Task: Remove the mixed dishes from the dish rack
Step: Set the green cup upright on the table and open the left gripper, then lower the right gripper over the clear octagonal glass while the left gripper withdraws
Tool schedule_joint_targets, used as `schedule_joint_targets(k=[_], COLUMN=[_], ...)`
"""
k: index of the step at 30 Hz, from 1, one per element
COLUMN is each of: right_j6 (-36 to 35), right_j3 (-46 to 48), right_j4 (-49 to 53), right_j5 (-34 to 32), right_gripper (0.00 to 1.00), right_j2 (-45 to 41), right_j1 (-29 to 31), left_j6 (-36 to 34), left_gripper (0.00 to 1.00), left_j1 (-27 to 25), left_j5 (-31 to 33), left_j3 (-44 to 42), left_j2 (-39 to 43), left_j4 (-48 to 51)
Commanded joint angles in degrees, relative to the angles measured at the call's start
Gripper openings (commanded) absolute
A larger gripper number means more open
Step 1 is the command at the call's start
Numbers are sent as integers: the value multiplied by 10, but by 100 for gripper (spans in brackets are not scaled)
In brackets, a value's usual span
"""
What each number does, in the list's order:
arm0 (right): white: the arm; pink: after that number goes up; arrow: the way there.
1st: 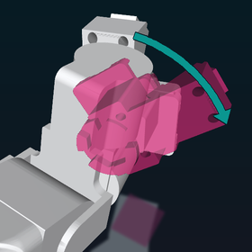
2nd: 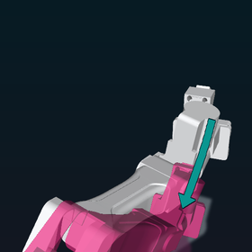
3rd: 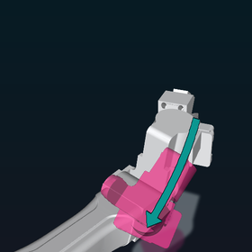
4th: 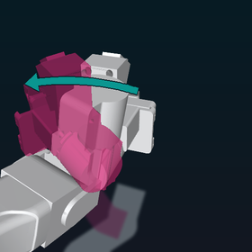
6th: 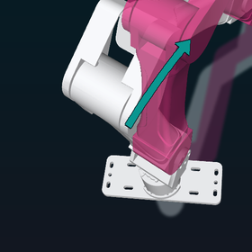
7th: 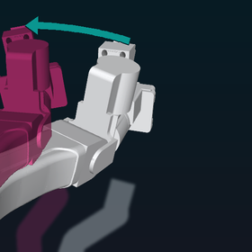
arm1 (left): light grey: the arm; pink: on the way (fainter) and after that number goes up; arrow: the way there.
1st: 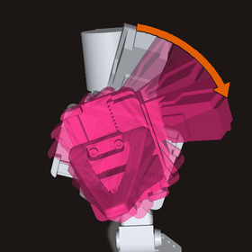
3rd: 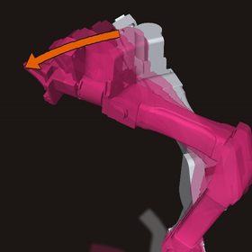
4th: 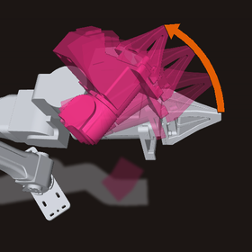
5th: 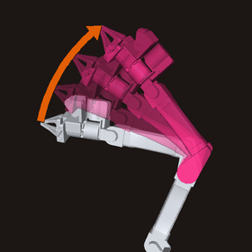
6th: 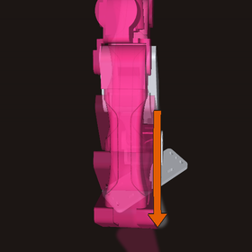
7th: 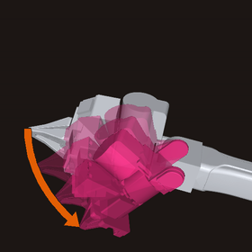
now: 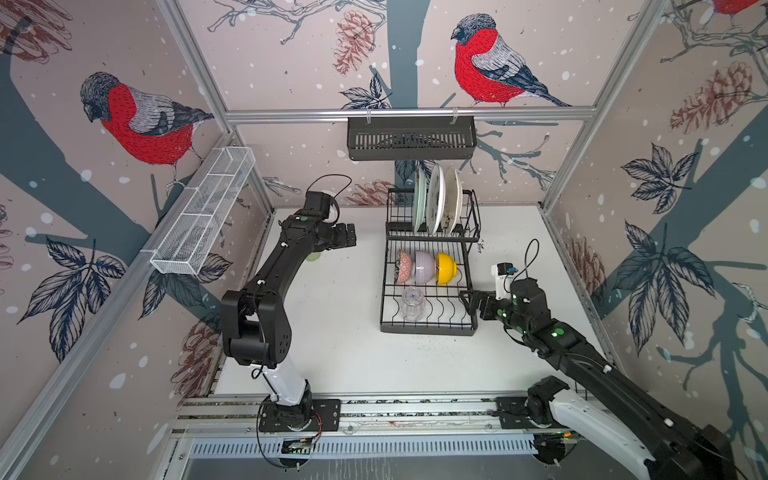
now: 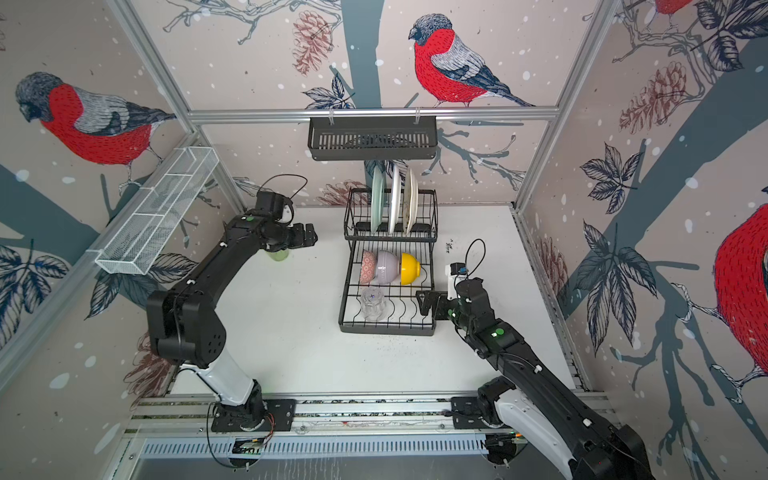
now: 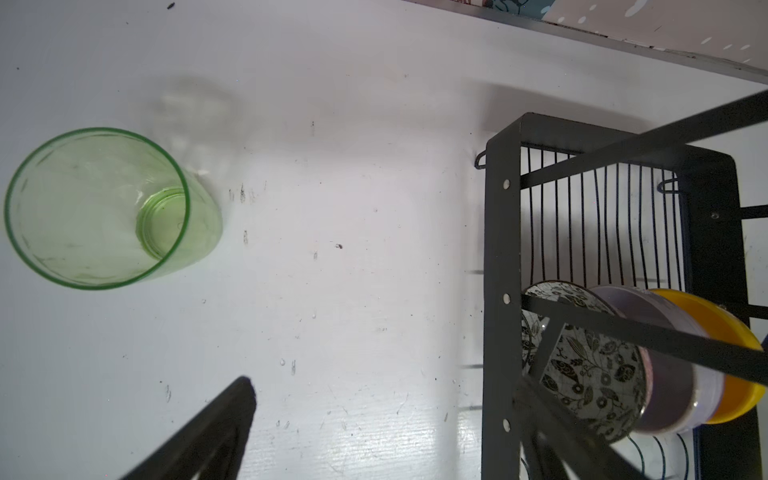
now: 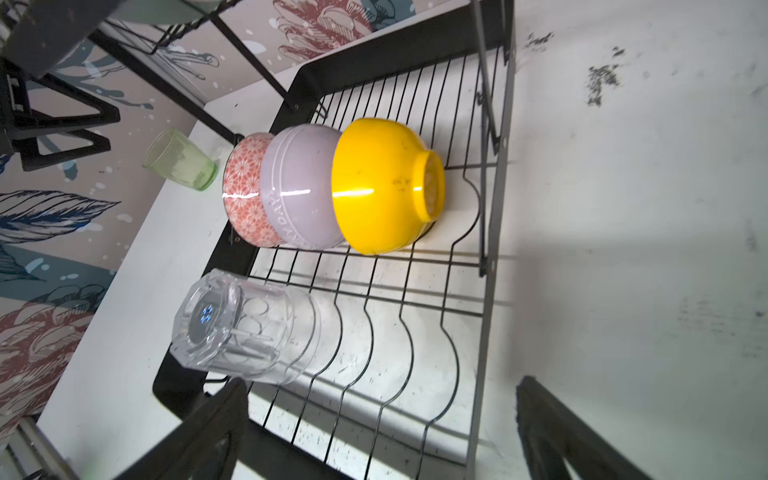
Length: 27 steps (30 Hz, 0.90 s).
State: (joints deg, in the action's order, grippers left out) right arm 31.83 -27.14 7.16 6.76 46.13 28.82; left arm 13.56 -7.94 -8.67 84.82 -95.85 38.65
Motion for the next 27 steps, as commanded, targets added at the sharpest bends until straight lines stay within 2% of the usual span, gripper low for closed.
schedule_joint_targets(k=[1,7,14,21,27], right_j6=[35,50,64,56,54], right_j3=[10,15,-21,-102,-145], right_j4=[-29,-72,-120,-134,-141], right_j5=[-35,-85,-144,-178,-211], right_gripper=[100,100,100,100,100], right_j2=[-11,15,109,236,313], right_j1=[39,121,209,257,270], left_j6=[-4,0,8,11,5], left_gripper=[97,97,97,97,97], left_j1=[-1,-5,-15,-22,-22], left_j5=[-25,-38,-62,-86,-96], left_j3=[-44,-109,-159,-204,-210], left_j2=[36,88,143,175,192], left_j4=[-70,-119,-157,-176,-172])
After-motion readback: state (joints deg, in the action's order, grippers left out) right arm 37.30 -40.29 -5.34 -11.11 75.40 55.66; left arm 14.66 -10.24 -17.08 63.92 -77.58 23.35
